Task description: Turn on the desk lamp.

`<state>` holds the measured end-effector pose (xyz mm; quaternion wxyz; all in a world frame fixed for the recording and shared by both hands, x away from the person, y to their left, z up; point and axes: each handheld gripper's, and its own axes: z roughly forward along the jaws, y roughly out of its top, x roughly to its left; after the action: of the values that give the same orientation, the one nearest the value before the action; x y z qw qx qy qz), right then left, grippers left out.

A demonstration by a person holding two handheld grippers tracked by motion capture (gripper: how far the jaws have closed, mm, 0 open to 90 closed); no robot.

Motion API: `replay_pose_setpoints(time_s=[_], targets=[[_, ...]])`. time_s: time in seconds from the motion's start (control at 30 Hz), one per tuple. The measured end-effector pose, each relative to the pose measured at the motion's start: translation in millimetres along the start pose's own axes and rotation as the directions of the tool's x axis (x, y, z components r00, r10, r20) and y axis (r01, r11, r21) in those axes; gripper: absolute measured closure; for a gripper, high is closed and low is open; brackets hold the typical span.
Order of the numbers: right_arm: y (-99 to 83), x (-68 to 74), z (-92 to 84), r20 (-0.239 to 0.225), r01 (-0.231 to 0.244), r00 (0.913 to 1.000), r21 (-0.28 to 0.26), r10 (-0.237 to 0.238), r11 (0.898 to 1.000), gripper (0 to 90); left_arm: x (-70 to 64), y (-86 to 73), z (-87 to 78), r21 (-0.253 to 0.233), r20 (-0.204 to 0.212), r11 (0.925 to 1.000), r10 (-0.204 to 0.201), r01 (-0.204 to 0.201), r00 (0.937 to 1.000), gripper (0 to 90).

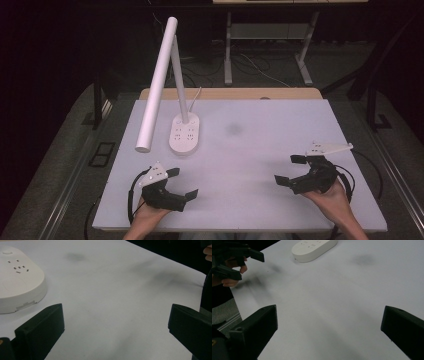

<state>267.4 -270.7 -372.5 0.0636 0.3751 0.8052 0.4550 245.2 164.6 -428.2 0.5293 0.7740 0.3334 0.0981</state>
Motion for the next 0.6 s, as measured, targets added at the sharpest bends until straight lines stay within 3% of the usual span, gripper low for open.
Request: replay_pose_setpoints(time_s=[0.6], targets=[[18.9,-0.5,10.1,-0.010,0.005,0.9999,0.009,-0.005,1.000,0.5,-0.4,0.1,0.5,-0.004,0.003,1.0000,-0.007,0.007,1.0000,0.0]])
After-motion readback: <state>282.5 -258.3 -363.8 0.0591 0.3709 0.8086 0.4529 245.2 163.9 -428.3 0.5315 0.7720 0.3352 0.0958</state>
